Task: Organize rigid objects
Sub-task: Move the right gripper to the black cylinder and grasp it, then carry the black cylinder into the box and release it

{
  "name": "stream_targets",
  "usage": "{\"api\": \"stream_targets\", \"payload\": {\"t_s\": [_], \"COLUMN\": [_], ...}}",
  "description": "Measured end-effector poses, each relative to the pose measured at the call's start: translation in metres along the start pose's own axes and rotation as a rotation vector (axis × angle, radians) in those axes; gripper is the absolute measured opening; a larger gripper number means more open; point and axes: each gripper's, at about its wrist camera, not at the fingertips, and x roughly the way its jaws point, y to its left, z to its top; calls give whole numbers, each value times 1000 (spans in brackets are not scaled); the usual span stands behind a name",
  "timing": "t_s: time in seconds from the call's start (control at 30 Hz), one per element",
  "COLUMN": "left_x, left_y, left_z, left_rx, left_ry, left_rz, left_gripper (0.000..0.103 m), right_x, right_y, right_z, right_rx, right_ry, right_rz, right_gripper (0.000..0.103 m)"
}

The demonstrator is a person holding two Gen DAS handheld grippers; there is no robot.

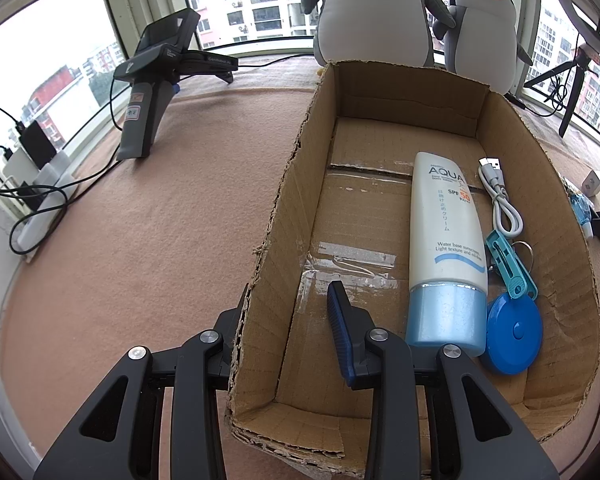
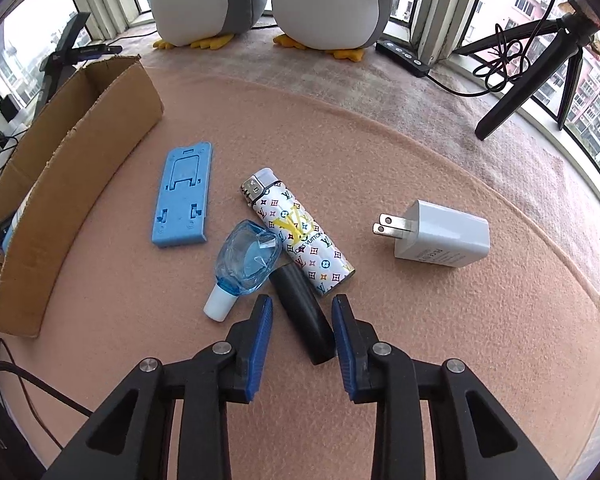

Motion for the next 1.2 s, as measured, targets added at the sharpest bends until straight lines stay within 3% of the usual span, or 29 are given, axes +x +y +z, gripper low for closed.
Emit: {"api": "stream_targets", "payload": {"t_s": [0.2,0.47,0.67,1.0,1.2], "left_x": [0,0,0,0,1], "left_y": [0,0,0,-1,-2], "left_z": [0,0,0,-1,-1], "left_rx": [0,0,-1,-2,-3], "left_ry": [0,0,0,-2,-3], "left_rz": [0,0,0,-1,-1], "left_gripper": [32,32,32,32,32], "right_x": [-2,-9,-37,-86,-93], "right_y": [1,1,11,71,112], "right_z": [-4,-21,-28,-3,20], "right_rx": [13,92,161,118,69], "right_ry": [4,-16,-92,-249,-298], "right_rz": [0,1,43,129,182], "right_gripper": [15,15,15,15,15]}}
